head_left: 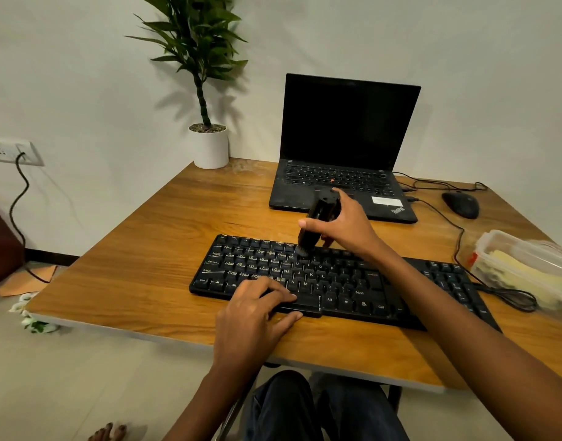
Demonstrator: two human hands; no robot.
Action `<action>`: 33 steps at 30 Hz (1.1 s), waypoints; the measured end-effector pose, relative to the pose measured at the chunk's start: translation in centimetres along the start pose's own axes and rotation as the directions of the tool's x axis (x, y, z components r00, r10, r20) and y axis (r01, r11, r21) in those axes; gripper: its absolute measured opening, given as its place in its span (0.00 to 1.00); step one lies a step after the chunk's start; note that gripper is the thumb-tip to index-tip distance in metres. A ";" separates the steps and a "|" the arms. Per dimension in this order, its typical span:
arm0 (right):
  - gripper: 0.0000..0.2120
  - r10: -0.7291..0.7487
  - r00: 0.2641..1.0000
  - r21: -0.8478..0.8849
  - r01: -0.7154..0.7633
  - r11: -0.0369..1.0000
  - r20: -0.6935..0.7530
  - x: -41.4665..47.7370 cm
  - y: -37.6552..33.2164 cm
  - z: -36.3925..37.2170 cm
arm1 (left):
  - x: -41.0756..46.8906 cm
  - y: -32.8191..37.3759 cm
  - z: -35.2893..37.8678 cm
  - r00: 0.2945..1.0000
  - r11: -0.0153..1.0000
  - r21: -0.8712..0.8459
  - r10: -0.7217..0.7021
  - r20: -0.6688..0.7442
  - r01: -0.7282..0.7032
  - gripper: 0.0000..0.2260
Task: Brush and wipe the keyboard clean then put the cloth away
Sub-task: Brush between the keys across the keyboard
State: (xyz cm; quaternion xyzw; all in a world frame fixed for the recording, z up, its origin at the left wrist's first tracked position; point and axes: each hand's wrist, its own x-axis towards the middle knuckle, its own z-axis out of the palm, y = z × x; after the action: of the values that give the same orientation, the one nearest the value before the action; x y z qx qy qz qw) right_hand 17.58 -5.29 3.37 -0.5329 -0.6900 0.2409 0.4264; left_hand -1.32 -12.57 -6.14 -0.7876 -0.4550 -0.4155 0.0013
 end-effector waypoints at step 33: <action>0.26 0.006 0.999 -0.180 0.003 0.984 0.053 2.3 1.7 1.8 | 0.1 0.0 0.2 1.000 1.000 -0.009 -0.013 0.010 0.013 0.13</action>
State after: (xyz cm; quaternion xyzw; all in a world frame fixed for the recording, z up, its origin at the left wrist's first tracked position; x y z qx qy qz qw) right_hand 16.80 -2.34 1.81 -0.5633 -0.7196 0.1920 0.3578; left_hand -1.20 -12.44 -6.18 -0.7867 -0.4584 -0.4134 -0.0072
